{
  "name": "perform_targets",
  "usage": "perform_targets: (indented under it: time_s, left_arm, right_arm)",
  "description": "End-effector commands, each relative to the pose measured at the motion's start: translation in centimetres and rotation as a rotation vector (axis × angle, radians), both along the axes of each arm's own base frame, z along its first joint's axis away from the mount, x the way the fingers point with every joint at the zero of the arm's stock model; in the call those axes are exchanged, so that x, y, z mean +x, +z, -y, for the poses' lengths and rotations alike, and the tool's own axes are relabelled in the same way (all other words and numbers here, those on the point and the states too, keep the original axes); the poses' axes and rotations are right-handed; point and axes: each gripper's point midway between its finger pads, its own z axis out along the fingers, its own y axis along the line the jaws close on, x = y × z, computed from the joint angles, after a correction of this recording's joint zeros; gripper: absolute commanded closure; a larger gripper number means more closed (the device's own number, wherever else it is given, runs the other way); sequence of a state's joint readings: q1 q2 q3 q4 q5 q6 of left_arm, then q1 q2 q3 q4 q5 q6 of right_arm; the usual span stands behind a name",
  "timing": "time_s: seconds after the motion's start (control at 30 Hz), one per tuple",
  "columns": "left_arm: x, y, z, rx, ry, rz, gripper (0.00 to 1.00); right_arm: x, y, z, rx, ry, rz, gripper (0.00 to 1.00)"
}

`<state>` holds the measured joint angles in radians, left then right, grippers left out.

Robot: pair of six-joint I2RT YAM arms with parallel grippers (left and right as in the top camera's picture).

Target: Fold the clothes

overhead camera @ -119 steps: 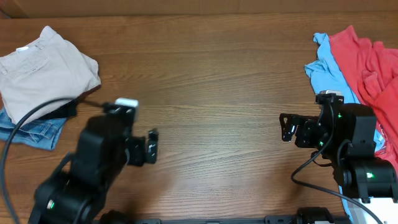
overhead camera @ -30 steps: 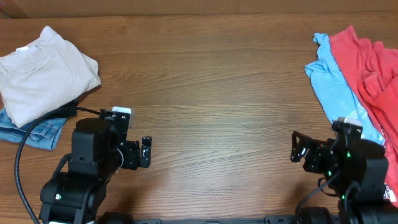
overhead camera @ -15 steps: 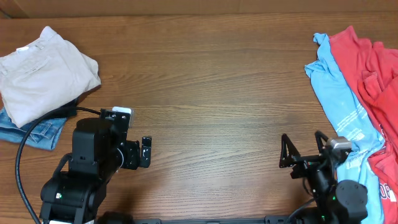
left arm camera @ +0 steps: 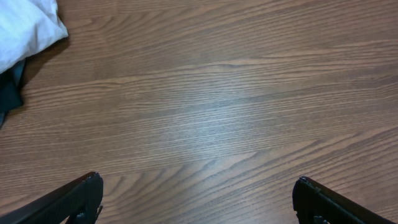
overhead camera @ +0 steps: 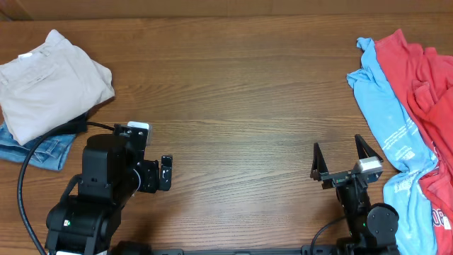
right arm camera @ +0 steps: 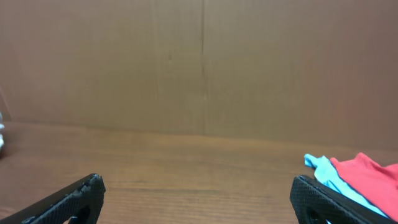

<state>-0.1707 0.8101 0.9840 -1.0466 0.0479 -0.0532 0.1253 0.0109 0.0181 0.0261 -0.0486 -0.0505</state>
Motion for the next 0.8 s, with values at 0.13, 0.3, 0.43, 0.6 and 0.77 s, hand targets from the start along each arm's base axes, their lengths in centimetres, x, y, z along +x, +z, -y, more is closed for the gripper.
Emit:
perform_targets:
  time_s: [0.13, 0.3, 0.43, 0.6, 0.77]
  left_arm:
    - [0.03, -0.07, 0.04, -0.008, 0.014, -0.002, 0.00]
    - [0.03, -0.07, 0.04, -0.008, 0.014, -0.002, 0.00]
    - [0.02, -0.08, 0.03, -0.008, 0.014, -0.002, 0.00]
    - [0.02, -0.08, 0.03, -0.008, 0.014, -0.002, 0.00]
    - [-0.19, 0.23, -0.19, -0.012, 0.022, 0.015, 0.00]
  right_arm:
    - [0.13, -3.03, -0.02, -0.036, -0.002, -0.109, 0.00]
    - [0.13, -3.04, -0.02, -0.036, -0.003, -0.109, 0.00]
    - [0.13, -3.04, -0.02, -0.036, -0.002, -0.109, 0.00]
    - [0.13, -3.06, -0.02, -0.036, -0.002, -0.110, 0.00]
    - [0.13, -3.04, -0.02, -0.036, -0.002, -0.109, 0.00]
